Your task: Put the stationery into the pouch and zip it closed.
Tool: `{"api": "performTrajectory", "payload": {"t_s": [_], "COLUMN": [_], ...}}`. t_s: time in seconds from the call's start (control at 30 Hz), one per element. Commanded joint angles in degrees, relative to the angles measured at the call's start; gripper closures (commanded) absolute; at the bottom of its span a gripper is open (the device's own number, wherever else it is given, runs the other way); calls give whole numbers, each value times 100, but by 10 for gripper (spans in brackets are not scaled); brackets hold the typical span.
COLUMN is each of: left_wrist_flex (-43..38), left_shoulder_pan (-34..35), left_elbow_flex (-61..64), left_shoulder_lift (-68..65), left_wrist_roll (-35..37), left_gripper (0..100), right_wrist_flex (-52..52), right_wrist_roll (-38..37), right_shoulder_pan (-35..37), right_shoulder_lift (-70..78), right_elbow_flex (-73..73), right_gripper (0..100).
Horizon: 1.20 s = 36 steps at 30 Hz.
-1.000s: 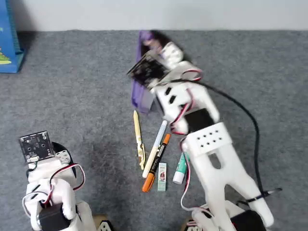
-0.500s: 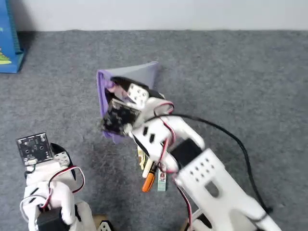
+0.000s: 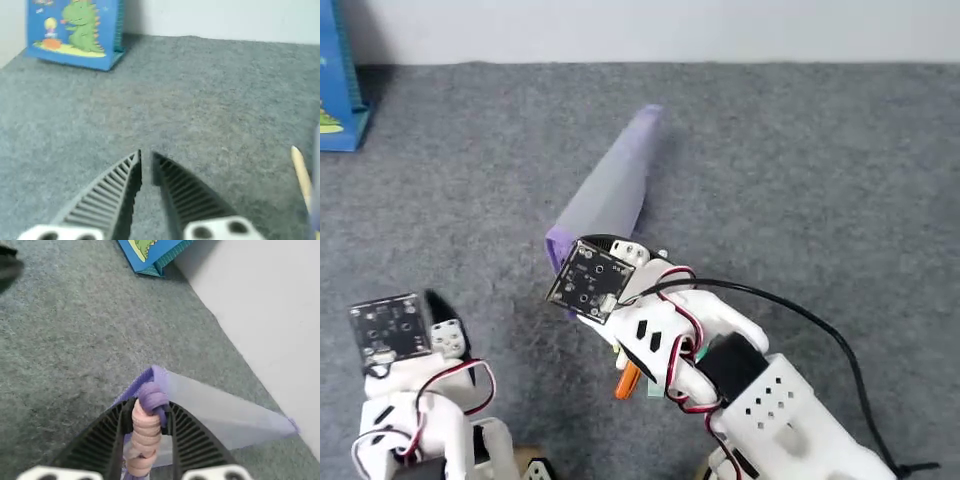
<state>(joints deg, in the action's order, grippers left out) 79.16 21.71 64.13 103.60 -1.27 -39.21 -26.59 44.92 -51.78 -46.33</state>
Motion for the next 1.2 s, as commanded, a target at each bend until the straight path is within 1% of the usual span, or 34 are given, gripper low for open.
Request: {"api": "performTrajectory", "payload": {"t_s": [0.0, 0.07, 0.1, 0.33, 0.5, 0.67, 0.77, 0.87, 0.93, 1.03, 1.1, 1.17], "left_wrist_flex": [53, 44, 9, -510, -1029, -1591, -2084, -2655, -2884, -2848, -2620, -2330], "left_shoulder_pan": [-369, -554, -668, -1530, -1899, -1881, -1837, -1424, -1240, -1275, -1565, -2022], "left_elbow_flex": [-242, -277, -277, -242, 127, 892, 1253, 1473, 1578, 1631, 1631, 1613], "left_shoulder_lift": [62, 62, 62, 44, 35, 53, 53, 53, 53, 53, 53, 53], "left_wrist_roll": [-220, -237, -237, -220, -202, -202, -202, -176, 35, 185, 185, 185], "left_gripper": [784, 714, 697, 695, 695, 701, 740, 780, 791, 791, 791, 791], "right_wrist_flex": [-22, -13, -13, 4, -22, -382, -664, -866, -901, -787, -541, -233], "right_wrist_roll": [202, 273, 273, 273, 264, 229, 220, 220, 185, -26, -44, -44], "right_shoulder_pan": [31, 40, 40, 40, 31, 4, -4, -163, -382, -558, -558, -488], "right_shoulder_lift": [-207, -207, -207, -215, -277, -936, -1385, -1745, -1903, -1947, -1921, -1763], "right_elbow_flex": [-9, -97, -149, -255, -255, -255, -255, -255, -255, -246, -255, -255], "right_gripper": [991, 991, 991, 991, 991, 991, 991, 991, 991, 991, 991, 991]}}
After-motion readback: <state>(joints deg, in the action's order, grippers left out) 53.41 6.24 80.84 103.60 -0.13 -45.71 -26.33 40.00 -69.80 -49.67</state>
